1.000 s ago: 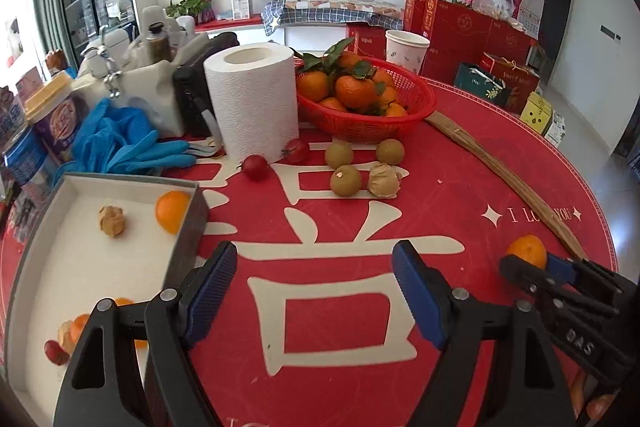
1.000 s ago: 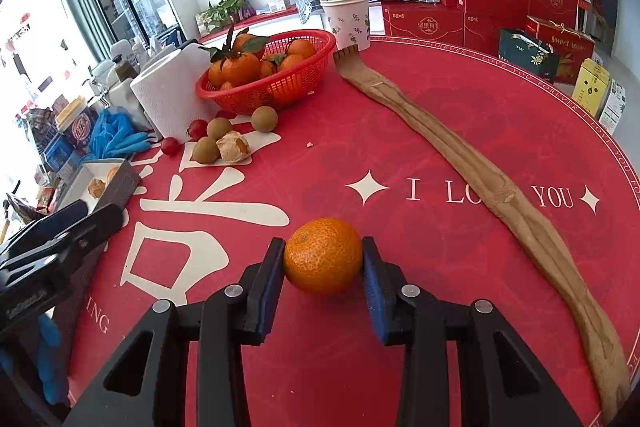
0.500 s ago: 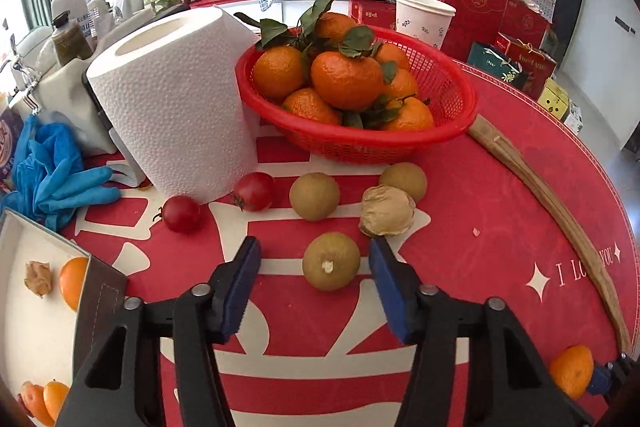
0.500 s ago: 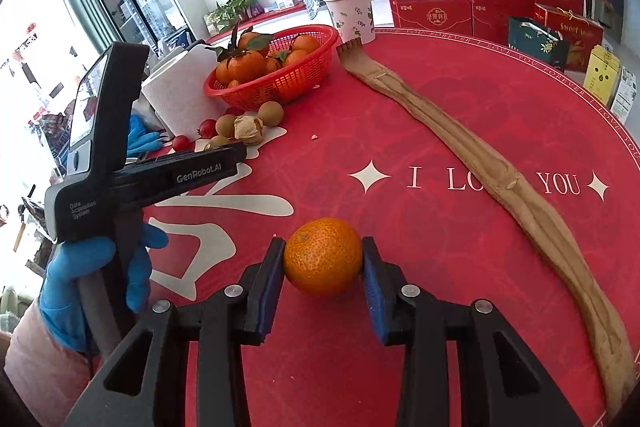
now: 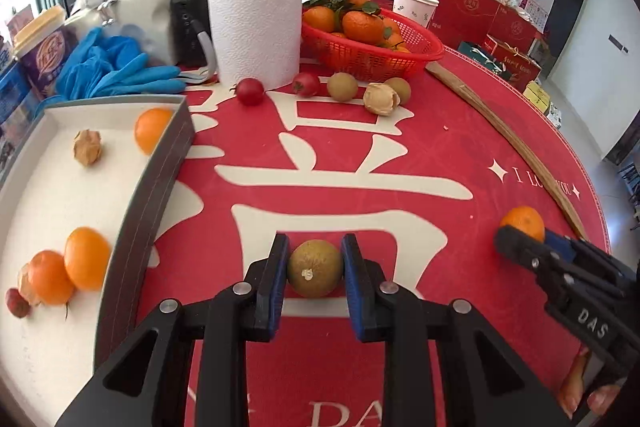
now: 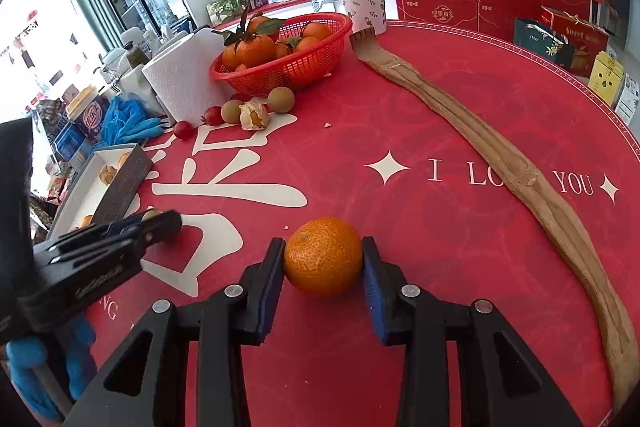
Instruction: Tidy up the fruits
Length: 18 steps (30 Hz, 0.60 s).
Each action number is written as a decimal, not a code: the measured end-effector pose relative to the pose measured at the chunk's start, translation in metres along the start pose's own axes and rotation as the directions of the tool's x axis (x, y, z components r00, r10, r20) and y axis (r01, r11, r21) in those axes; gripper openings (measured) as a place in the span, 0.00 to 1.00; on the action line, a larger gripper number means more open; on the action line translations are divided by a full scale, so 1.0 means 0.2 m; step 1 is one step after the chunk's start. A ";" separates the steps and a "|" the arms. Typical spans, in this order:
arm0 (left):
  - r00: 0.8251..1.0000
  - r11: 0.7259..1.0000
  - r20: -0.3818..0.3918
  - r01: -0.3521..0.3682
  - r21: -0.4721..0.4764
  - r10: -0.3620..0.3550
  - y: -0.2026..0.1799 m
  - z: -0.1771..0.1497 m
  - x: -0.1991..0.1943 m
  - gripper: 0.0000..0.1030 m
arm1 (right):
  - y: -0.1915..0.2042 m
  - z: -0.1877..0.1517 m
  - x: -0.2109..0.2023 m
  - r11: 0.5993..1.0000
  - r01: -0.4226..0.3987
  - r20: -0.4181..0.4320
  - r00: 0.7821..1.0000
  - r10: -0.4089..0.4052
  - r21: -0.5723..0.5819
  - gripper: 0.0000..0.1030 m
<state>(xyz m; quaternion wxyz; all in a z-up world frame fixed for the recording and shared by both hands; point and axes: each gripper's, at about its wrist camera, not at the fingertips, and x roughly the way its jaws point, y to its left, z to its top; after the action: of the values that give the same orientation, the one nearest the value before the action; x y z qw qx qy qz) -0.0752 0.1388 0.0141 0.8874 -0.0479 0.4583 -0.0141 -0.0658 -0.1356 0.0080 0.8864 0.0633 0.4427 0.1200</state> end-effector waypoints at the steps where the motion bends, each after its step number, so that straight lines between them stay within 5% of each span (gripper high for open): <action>1: 1.000 1.000 0.016 0.000 0.002 0.000 0.01 -0.02 -0.01 0.28 | 0.01 0.00 0.00 1.000 0.003 0.001 1.000 -0.003 -0.007 0.38; 8: 0.998 1.000 0.063 0.012 0.023 -0.013 0.03 -0.07 -0.03 0.28 | 0.10 -0.02 0.02 0.994 0.076 0.022 0.997 -0.074 -0.084 0.38; 18: 0.998 1.000 0.062 0.003 0.029 -0.005 0.01 -0.06 -0.03 0.28 | 0.09 -0.02 0.03 0.994 0.072 0.026 0.997 -0.070 -0.080 0.38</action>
<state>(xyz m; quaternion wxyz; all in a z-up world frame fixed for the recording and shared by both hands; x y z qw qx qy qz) -0.0875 0.1400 0.0119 0.9018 -0.0365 0.4301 -0.0210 -0.0689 -0.1161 0.0060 0.8969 0.0129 0.4293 0.1055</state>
